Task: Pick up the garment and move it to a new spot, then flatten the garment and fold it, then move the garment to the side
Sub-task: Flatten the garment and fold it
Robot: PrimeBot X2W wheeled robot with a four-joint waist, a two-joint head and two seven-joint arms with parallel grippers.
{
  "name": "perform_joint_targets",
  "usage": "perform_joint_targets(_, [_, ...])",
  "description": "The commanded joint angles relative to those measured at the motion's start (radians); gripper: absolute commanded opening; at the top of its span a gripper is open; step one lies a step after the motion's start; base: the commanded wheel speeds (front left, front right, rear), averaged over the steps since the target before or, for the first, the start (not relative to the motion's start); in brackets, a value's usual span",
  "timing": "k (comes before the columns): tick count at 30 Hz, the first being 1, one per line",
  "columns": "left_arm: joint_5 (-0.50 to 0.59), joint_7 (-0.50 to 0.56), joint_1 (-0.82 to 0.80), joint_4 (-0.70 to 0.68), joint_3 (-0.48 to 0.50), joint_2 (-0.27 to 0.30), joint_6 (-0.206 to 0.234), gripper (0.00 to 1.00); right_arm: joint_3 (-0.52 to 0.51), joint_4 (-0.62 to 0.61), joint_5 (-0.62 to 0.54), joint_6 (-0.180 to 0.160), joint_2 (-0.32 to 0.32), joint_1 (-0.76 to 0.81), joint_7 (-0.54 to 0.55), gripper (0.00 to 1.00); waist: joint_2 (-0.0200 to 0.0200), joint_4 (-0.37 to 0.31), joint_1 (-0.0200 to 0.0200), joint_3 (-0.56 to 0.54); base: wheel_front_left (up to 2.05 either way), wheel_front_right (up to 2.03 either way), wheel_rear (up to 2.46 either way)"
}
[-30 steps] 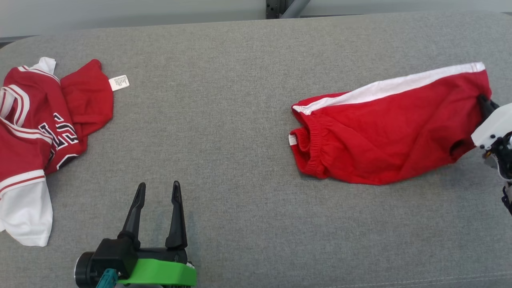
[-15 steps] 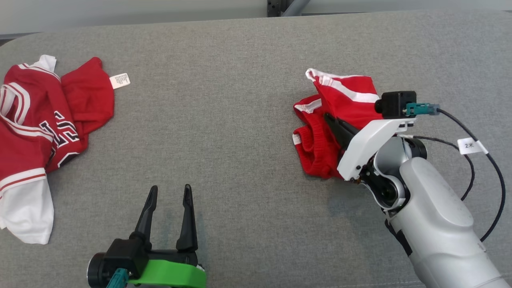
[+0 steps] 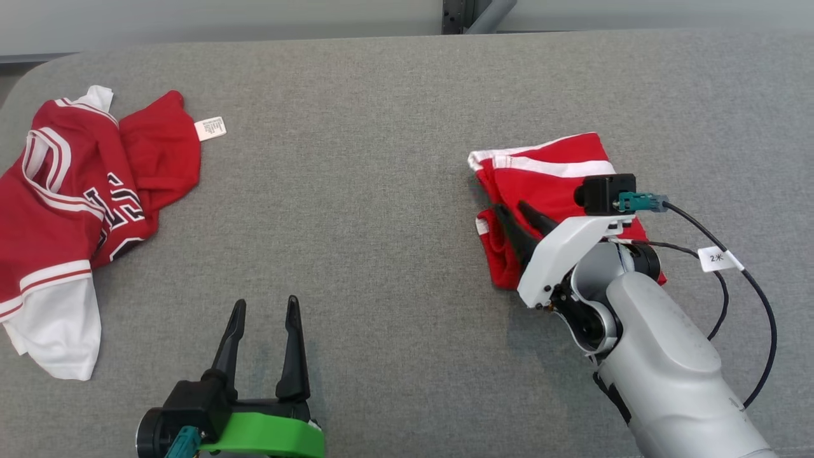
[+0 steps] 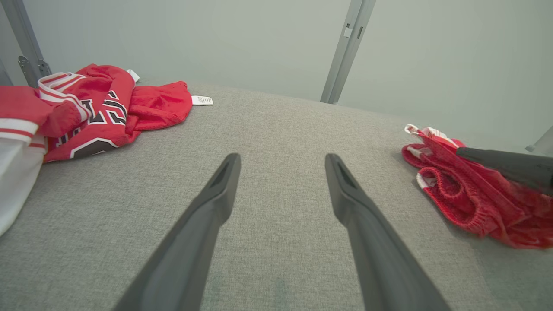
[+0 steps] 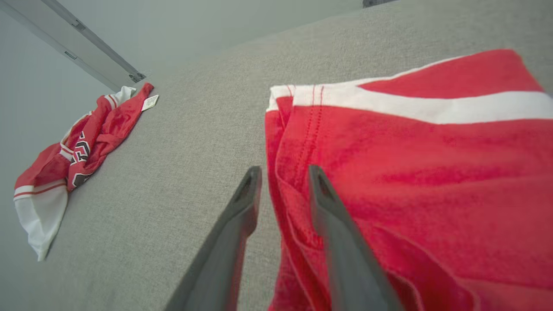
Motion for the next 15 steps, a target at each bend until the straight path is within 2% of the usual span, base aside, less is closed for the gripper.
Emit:
perform_joint_targets(1, [-0.001,0.0,0.012,0.001,0.009,0.002,0.004,1.0,0.012,-0.023,-0.019,0.0,0.0,0.025,-0.027,1.0,0.0051,-0.015,0.0,-0.015,0.0,0.0,0.0])
perform_joint_targets(8, [-0.001,0.0,0.052,-0.007,0.048,0.002,0.009,1.0,0.001,-0.178,-0.111,0.0,-0.076,0.126,-0.144,1.0,0.0051,-0.063,0.0,-0.063,0.0,0.0,0.0])
perform_joint_targets(15, [0.019,0.0,0.089,-0.029,0.075,0.002,-0.002,1.0,-0.175,-0.292,-0.321,0.0,-0.155,0.288,-0.289,1.0,0.0051,-0.101,0.0,-0.099,0.0,0.0,0.0])
